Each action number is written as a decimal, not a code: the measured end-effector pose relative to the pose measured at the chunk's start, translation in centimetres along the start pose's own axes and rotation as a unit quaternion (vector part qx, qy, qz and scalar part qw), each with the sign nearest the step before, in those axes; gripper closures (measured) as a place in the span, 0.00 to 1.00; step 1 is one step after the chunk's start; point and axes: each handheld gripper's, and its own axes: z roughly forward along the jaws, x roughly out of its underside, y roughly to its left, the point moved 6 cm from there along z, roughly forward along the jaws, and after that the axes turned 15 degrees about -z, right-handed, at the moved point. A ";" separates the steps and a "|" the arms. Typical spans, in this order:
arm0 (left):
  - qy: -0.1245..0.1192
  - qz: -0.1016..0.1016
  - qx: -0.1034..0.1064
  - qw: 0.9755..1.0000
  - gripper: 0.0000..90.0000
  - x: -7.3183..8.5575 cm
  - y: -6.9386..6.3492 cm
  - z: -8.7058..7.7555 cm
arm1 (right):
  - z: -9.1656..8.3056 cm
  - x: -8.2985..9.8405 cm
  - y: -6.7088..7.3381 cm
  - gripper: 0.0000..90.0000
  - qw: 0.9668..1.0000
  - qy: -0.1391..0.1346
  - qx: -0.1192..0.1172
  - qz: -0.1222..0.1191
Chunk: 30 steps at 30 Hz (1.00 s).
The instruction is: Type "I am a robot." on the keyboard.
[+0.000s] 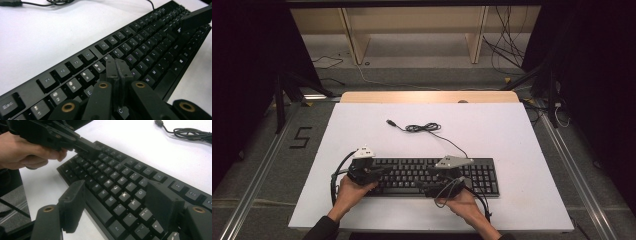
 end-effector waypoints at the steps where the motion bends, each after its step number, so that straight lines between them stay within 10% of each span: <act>1: 0.002 0.000 0.001 1.000 0.99 0.0 -0.1 0.2 | 0.0 0.0 0.0 0.37 1.000 -0.001 0.000 0.001; 30: 0.035 0.008 -0.012 0.999 0.99 0.2 0.1 2.6 | -0.2 0.2 0.0 0.36 1.000 0.000 0.000 0.000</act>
